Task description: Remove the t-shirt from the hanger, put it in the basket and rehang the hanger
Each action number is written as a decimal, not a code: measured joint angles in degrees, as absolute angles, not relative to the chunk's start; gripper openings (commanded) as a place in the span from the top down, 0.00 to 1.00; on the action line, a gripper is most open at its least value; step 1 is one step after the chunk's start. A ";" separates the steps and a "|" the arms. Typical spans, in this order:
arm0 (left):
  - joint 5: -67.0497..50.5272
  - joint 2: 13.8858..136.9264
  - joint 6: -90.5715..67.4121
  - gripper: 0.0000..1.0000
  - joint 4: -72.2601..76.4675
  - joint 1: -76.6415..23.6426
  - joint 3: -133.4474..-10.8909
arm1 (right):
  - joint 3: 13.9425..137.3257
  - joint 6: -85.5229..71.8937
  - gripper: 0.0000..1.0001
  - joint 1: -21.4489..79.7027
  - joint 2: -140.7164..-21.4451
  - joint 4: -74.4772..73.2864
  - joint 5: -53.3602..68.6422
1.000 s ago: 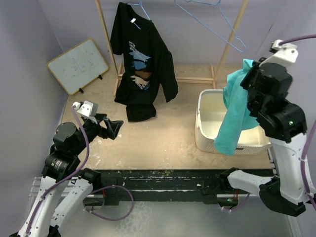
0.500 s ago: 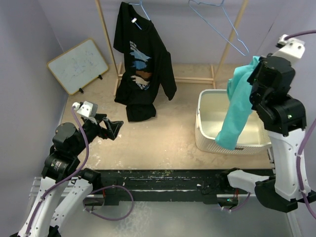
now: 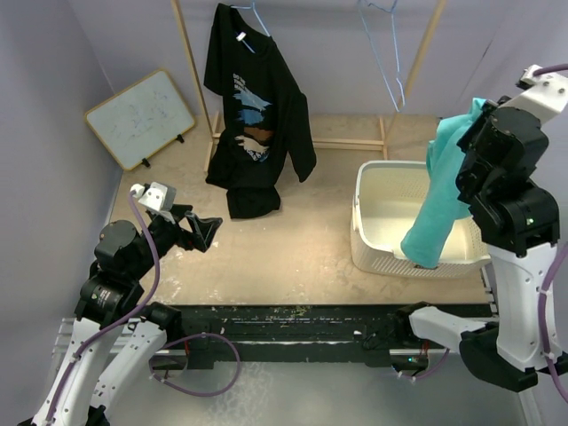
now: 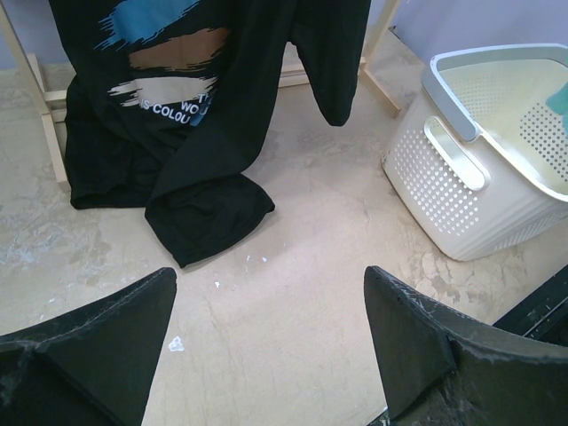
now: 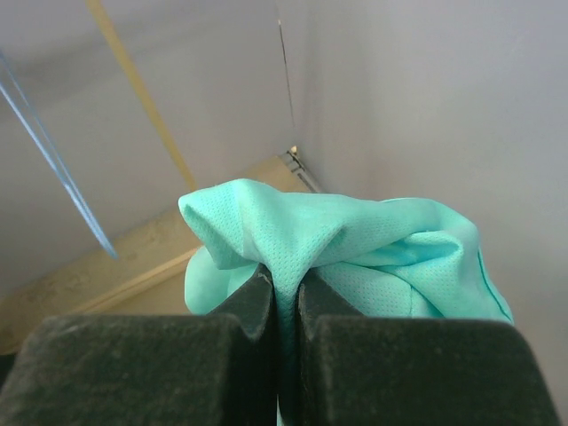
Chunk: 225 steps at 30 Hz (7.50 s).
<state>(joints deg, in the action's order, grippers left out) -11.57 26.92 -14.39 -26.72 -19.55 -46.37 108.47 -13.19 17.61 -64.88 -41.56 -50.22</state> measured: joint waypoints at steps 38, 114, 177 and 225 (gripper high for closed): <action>-12.34 26.50 -14.39 0.11 -26.65 -19.55 -46.37 | 86.43 -18.55 0.35 12.34 -62.35 -35.29 -36.60; -12.14 27.66 -14.41 0.11 -26.70 -19.53 -46.37 | 150.63 -6.37 1.00 29.50 -124.49 -20.27 4.23; -23.64 23.64 -8.62 0.16 -10.44 -19.55 -54.39 | 80.12 -9.15 1.00 29.69 -69.10 -27.59 51.86; -25.19 25.26 1.41 1.00 -29.34 -19.64 -62.06 | 78.52 -8.91 1.00 30.52 -63.99 -25.06 34.72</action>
<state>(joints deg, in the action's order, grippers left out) -25.19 25.26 1.41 -29.34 -19.64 -62.06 78.52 -8.91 30.52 -63.99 -25.06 34.72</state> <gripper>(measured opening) 0.029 0.014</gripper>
